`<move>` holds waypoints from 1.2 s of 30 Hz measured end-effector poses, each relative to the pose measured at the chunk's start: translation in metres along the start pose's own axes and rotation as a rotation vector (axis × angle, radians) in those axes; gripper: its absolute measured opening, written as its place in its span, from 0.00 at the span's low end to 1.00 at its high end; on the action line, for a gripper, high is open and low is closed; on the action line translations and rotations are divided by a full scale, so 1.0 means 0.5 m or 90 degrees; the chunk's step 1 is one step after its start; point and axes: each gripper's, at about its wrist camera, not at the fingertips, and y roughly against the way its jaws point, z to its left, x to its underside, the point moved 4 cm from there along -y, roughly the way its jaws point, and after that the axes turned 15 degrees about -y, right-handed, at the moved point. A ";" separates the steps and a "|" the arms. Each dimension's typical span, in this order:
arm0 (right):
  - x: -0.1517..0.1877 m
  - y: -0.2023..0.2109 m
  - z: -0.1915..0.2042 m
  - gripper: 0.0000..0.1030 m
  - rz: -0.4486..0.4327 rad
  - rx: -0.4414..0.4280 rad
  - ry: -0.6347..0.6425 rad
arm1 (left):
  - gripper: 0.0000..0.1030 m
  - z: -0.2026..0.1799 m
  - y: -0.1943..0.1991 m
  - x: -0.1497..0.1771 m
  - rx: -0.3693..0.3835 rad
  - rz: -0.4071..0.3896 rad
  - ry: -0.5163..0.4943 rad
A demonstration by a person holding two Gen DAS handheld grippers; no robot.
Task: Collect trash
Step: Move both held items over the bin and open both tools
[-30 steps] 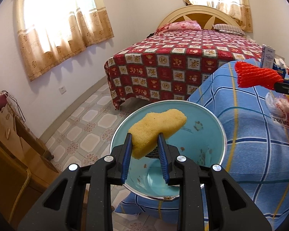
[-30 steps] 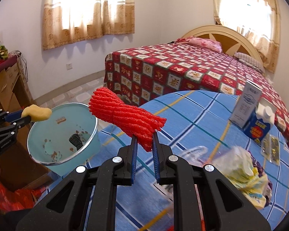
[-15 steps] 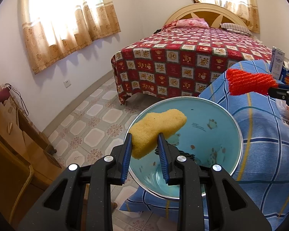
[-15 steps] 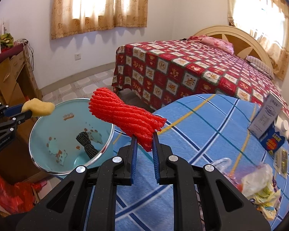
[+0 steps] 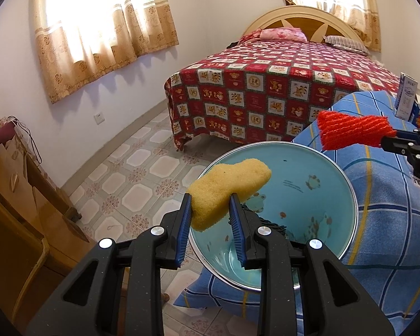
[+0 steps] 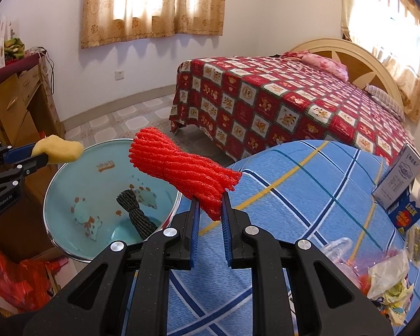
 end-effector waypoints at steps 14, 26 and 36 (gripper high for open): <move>0.000 -0.003 0.011 0.15 0.003 -0.001 0.007 | 0.27 -0.002 -0.001 0.000 0.000 0.001 -0.002; 0.002 -0.005 0.018 0.15 0.004 -0.002 0.009 | 0.27 -0.005 -0.001 0.001 0.001 0.000 -0.002; 0.012 -0.005 0.049 0.48 -0.002 -0.026 0.018 | 0.51 -0.027 0.009 -0.004 0.013 -0.016 -0.004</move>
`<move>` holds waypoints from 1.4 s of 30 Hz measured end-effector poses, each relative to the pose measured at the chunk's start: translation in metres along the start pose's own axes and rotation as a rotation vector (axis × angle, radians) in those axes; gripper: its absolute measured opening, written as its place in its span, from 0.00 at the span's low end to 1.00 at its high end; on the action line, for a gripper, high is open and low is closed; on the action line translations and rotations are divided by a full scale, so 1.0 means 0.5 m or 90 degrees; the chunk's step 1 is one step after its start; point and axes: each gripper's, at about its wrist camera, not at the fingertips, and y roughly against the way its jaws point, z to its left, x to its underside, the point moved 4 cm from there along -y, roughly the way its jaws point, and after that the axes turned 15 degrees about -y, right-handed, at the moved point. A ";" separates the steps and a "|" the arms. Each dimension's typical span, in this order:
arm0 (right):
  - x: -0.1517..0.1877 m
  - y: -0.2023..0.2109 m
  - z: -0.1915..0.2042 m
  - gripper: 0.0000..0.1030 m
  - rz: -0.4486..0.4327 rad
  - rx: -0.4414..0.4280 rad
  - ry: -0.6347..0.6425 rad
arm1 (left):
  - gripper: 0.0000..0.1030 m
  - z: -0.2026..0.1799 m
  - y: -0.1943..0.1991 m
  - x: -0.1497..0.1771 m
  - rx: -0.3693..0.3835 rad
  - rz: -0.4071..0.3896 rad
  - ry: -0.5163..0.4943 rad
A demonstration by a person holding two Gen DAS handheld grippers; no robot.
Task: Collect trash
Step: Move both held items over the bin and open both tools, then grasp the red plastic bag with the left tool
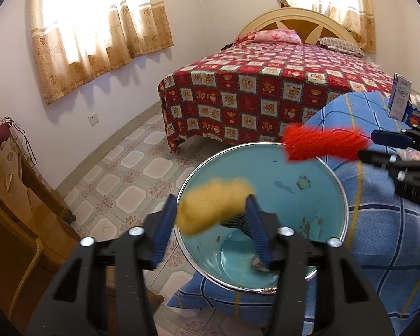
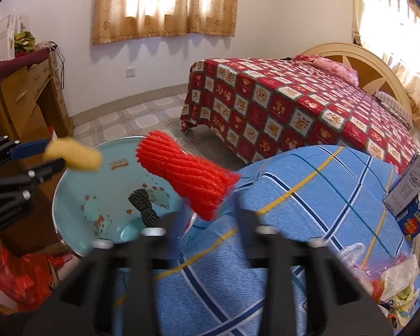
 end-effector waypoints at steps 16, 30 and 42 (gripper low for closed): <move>0.059 0.204 -0.149 0.66 -0.077 0.043 -0.090 | 0.67 -0.146 0.022 0.010 0.086 0.000 -0.044; 0.270 0.364 -0.444 0.68 -0.091 0.202 -0.272 | 0.77 -0.365 0.091 -0.012 0.164 -0.018 -0.141; 0.378 0.448 -0.564 0.74 -0.107 0.271 -0.340 | 0.77 -0.514 0.151 -0.079 0.231 -0.067 -0.167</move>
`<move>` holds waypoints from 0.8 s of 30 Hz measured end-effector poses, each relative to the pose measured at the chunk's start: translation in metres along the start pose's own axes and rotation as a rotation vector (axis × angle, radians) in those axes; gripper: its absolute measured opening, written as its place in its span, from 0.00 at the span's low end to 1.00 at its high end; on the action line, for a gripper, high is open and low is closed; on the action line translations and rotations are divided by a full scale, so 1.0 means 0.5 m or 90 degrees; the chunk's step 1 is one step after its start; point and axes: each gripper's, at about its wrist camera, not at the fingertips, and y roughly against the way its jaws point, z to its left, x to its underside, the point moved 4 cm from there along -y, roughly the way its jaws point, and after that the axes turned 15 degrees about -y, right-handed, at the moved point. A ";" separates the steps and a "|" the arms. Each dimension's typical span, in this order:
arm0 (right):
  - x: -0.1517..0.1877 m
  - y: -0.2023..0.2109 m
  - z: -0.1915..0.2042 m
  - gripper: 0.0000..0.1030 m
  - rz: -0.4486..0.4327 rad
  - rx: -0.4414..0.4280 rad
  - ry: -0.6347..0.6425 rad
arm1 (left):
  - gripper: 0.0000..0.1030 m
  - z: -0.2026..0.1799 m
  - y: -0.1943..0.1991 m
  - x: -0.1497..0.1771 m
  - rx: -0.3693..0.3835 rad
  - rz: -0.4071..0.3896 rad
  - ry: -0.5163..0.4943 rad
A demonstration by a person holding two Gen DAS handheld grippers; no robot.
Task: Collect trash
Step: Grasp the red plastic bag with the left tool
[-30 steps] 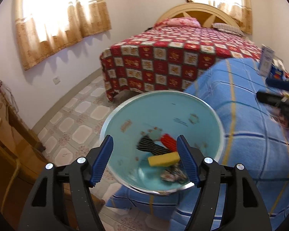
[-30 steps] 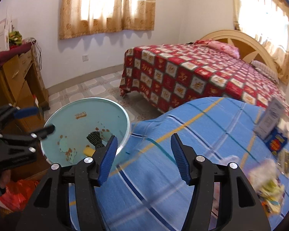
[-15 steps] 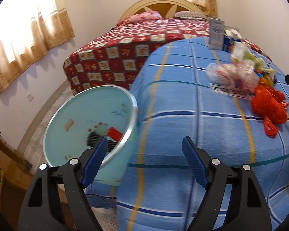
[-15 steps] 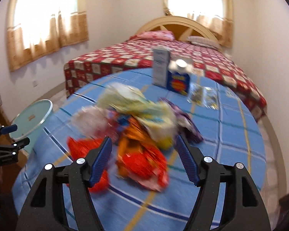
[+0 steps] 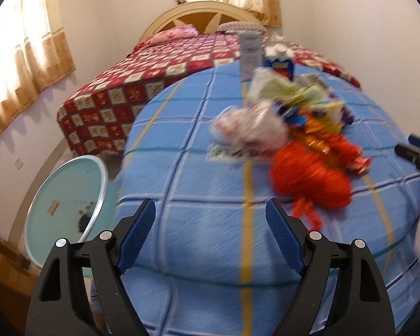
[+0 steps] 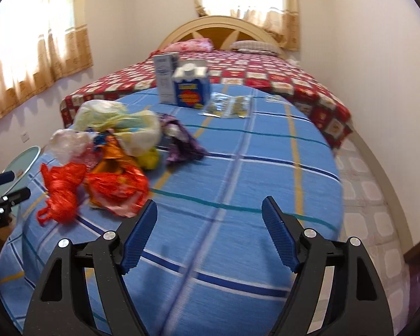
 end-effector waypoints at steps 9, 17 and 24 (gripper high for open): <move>0.030 -0.001 -0.060 0.76 0.007 0.001 -0.044 | 0.76 -0.077 -0.024 -0.067 0.034 -0.018 -0.037; 0.047 -0.006 -0.042 0.78 0.014 -0.018 -0.040 | 0.12 -0.120 -0.033 -0.057 0.124 -0.008 -0.057; 0.038 -0.001 -0.021 0.78 0.009 -0.028 -0.039 | 0.09 -0.075 0.058 -0.056 0.107 -0.062 -0.062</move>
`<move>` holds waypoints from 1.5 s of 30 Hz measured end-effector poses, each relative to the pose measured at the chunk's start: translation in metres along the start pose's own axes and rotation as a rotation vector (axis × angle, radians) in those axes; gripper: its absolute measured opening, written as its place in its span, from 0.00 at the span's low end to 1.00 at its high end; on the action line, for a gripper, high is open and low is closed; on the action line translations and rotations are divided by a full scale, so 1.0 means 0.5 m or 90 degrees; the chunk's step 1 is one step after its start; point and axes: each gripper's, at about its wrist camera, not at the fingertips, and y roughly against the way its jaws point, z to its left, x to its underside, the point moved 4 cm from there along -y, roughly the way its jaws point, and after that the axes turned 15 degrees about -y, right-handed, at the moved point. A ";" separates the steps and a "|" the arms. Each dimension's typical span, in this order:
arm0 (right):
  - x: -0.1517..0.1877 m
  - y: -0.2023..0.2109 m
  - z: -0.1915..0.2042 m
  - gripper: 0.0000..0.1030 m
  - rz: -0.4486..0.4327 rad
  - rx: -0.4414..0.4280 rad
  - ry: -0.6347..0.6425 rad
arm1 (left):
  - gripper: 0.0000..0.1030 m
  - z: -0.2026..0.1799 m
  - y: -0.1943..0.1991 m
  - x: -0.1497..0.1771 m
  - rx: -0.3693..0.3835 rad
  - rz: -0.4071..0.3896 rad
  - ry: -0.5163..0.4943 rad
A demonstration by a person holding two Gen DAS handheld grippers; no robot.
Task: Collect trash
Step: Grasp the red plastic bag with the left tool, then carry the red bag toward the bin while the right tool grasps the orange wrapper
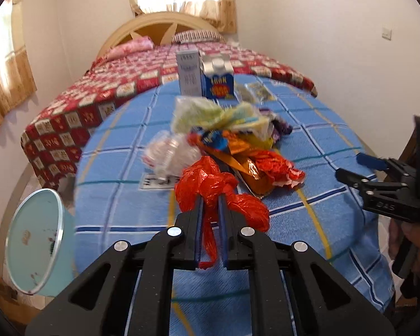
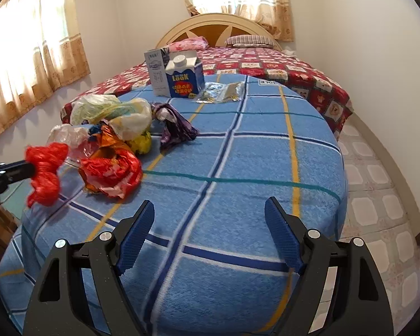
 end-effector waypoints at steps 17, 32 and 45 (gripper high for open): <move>-0.029 -0.141 0.166 0.57 0.121 -0.014 0.055 | 0.10 0.240 0.069 0.094 -0.180 0.023 0.080; -0.010 -0.101 0.216 0.19 0.114 -0.073 0.079 | 0.10 0.300 0.078 0.141 -0.199 0.031 0.121; -0.052 -0.001 0.258 0.18 0.022 -0.099 0.121 | 0.10 0.317 0.098 0.141 -0.214 0.022 0.128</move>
